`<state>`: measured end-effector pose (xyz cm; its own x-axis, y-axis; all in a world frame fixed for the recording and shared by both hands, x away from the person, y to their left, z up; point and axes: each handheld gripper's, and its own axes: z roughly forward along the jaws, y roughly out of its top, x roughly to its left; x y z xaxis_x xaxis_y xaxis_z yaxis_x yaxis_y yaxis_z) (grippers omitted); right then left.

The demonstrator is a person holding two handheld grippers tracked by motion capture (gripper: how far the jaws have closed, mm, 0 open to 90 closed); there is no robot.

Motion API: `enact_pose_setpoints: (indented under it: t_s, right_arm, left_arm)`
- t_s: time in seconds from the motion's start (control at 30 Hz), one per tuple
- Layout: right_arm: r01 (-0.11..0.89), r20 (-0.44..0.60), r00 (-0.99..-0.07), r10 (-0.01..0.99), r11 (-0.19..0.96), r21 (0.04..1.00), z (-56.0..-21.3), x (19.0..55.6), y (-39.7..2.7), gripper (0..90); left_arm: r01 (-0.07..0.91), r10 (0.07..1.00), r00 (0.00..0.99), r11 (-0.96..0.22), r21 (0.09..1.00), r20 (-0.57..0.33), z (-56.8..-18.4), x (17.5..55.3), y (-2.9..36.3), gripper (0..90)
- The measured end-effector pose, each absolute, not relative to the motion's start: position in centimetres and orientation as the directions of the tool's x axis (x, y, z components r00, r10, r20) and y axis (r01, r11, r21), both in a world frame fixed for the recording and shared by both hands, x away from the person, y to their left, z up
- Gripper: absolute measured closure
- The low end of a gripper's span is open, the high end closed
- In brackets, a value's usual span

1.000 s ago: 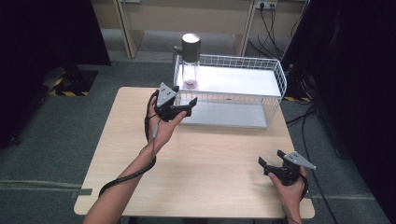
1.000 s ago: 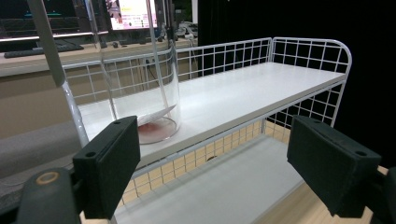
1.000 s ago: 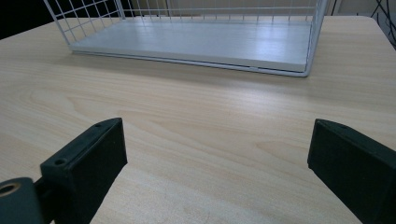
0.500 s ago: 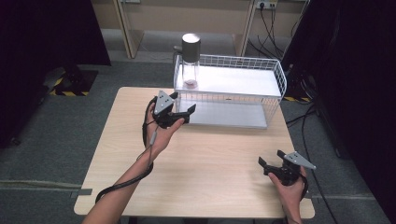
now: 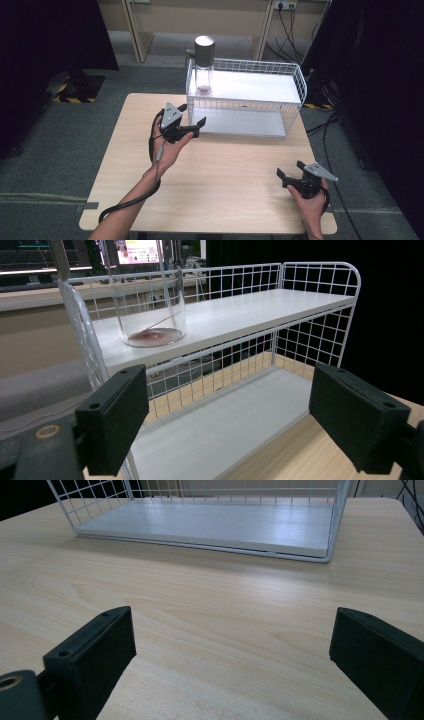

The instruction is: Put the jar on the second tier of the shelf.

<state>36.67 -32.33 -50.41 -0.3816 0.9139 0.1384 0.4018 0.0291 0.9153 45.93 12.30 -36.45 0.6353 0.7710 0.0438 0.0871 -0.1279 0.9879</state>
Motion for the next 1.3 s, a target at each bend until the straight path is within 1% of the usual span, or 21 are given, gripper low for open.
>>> enact_pose_setpoints:
  t_s: [0.6,0.83,1.3]
  right_arm:
    - [0.402,0.136,-0.381,0.914,0.031,0.915,-50.4,36.7,-32.3,4.8]
    - [0.402,0.136,-0.381,0.914,0.031,0.915,-50.4,36.6,-32.3,4.8]
    - [0.404,0.138,-0.380,0.914,0.030,0.914,-50.4,36.6,-32.2,4.8]
  left_arm:
    - [0.097,0.772,0.635,-0.123,0.988,0.033,-38.3,44.8,14.1,15.3]
    - [0.099,0.760,0.648,-0.135,0.986,0.039,-39.4,44.4,14.7,14.9]
    - [0.129,0.760,0.649,-0.138,0.982,0.021,-41.8,43.1,15.9,14.8]
